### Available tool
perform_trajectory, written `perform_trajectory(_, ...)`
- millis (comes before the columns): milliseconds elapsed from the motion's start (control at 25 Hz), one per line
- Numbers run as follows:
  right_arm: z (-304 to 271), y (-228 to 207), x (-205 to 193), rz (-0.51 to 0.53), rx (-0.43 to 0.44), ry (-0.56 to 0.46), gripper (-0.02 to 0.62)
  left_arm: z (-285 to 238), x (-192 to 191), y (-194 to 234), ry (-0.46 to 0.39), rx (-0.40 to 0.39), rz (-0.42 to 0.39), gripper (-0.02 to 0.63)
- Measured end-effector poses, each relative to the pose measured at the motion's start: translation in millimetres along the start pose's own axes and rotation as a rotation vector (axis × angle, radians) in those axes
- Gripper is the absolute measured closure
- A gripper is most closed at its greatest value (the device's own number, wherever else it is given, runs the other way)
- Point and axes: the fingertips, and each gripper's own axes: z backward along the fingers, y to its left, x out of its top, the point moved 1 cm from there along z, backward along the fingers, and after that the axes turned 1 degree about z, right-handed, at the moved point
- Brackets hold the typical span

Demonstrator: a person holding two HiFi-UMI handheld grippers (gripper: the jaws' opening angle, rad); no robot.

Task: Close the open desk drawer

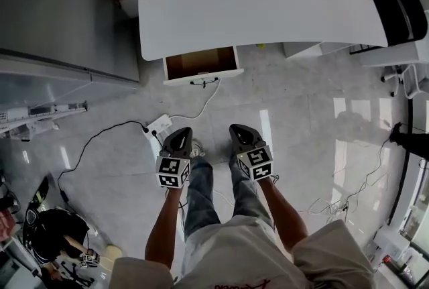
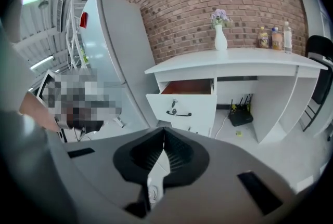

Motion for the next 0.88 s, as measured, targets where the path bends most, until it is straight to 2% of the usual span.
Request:
perform_trajectory(400, -41, -16, -50, 0.011, 0.000, 0.059, 0.578, -38, -48, 30, 0.024, 0.016, 0.046, 0.594)
perform_trajectory(560, -47, -23, -62, -0.035, 0.001, 0.066, 0.578, -45, -60, 30, 0.019, 0.001, 0.075, 0.594)
perform_trajectory(680, -54, -29, -64, -0.134, 0.019, 0.038, 0.577, -53, -65, 32, -0.001, -0.033, 0.129, 0.594)
perform_trajectory(840, -62, -36, -62, -0.361, 0.108, -0.017, 0.575, -64, -65, 38, -0.043, -0.106, 0.291, 0.590)
perform_trajectory(880, -65, -36, -62, -0.396, 0.140, -0.020, 0.544, -66, -63, 41, -0.053, -0.116, 0.326, 0.571)
